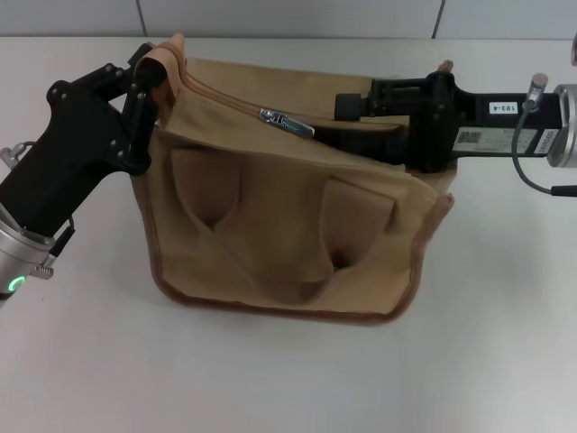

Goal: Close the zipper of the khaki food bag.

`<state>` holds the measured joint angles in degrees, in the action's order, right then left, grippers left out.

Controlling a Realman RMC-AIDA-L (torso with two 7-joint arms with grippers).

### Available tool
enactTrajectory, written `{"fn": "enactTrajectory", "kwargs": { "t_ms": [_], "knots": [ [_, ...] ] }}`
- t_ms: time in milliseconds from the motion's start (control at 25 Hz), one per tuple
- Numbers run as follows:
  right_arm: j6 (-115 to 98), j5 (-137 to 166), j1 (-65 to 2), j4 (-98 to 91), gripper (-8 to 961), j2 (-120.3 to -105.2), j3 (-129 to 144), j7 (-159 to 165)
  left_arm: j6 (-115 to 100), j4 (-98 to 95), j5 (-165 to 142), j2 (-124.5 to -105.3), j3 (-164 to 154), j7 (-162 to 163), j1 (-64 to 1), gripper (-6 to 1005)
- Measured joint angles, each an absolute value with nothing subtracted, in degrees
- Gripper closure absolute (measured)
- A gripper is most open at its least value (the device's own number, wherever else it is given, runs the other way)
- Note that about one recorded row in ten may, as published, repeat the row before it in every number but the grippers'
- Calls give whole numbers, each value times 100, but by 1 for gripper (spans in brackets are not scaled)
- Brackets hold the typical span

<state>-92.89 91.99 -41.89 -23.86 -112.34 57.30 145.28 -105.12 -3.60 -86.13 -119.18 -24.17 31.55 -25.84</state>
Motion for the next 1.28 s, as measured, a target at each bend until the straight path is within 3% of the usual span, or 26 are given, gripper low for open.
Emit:
{"fn": "enactTrajectory", "kwargs": {
  "t_ms": [640,1280],
  "knots": [
    [-9087,9274,-4418,-2405,389,-11426,5728,14200,-10528,-360,-8614,-11918,-2417,3155,-2565,978],
    [-9053,9257,-4528,-2414,389,-11452,5717,14168,-10505,-361,-8613,-11918,-2417,3155,-2559,978]
  ]
}}
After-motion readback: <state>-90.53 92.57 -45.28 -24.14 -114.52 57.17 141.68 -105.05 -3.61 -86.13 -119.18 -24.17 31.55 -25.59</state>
